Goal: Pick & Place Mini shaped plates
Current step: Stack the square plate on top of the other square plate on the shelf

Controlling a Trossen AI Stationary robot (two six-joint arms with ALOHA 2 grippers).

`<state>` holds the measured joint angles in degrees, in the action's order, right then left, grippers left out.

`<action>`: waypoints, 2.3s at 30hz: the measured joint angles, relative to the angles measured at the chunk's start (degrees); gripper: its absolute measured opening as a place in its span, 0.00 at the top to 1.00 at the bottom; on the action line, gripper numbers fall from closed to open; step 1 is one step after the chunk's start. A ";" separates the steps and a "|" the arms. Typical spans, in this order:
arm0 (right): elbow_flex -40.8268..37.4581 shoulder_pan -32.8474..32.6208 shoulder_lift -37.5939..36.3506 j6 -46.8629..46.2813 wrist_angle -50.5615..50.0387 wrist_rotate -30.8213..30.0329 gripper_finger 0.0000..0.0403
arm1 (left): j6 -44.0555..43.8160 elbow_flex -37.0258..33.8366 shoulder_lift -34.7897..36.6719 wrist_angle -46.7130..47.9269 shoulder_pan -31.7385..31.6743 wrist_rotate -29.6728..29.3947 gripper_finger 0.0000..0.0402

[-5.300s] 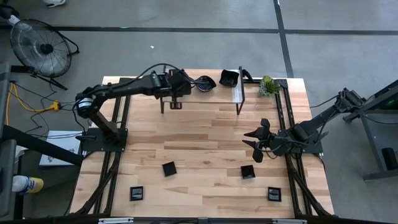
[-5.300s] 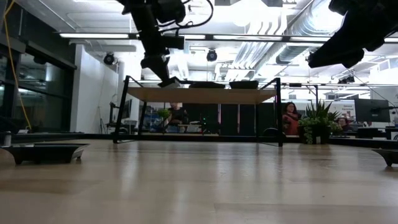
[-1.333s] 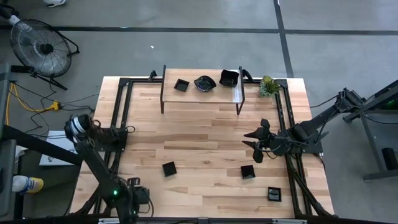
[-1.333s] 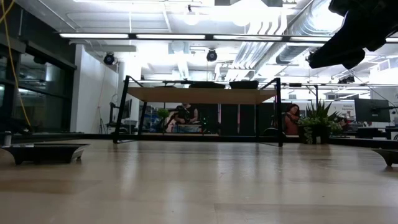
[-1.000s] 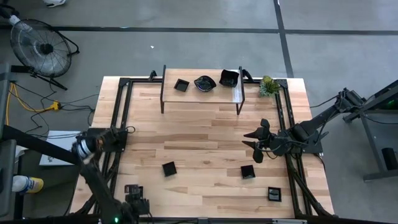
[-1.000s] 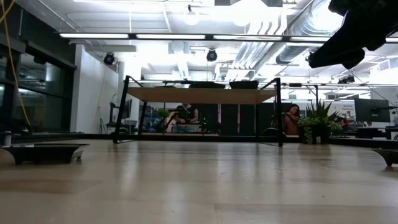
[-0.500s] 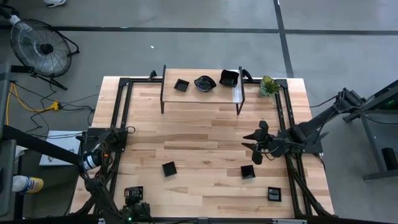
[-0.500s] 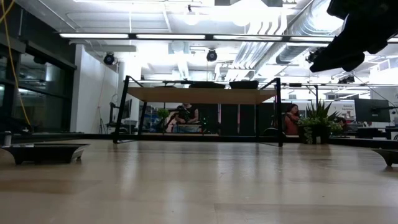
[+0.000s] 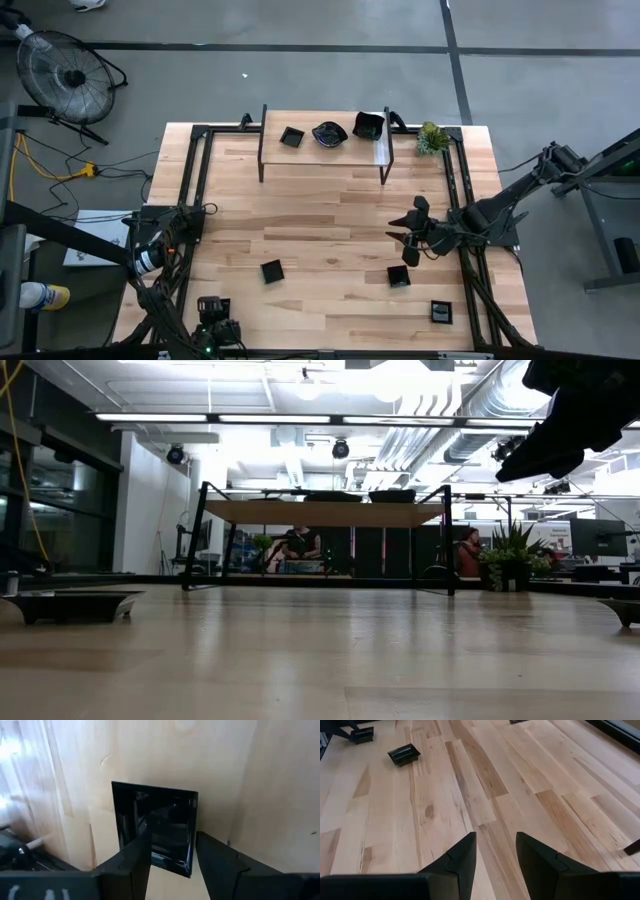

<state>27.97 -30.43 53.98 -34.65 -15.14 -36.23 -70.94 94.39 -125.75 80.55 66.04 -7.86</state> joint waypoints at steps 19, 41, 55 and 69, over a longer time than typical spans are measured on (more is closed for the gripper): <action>0.00 0.01 -0.02 0.13 0.00 0.02 0.67 | 1.68 -2.12 0.31 -4.00 0.00 0.64 0.71; 0.00 -0.01 -0.02 -0.02 0.00 0.02 0.67 | 1.66 -2.47 0.00 -3.30 -0.02 0.84 0.99; 0.00 -0.01 -0.04 -0.46 0.37 0.04 0.67 | 2.55 0.69 0.00 -0.36 -1.32 -2.94 1.00; 0.00 -0.01 -0.04 0.03 0.68 0.02 0.67 | 16.15 7.54 0.00 9.01 -9.47 -16.07 1.00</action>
<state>27.97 -30.44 53.93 -34.63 -14.46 -36.21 -54.78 101.93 -125.75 89.56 56.57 -23.93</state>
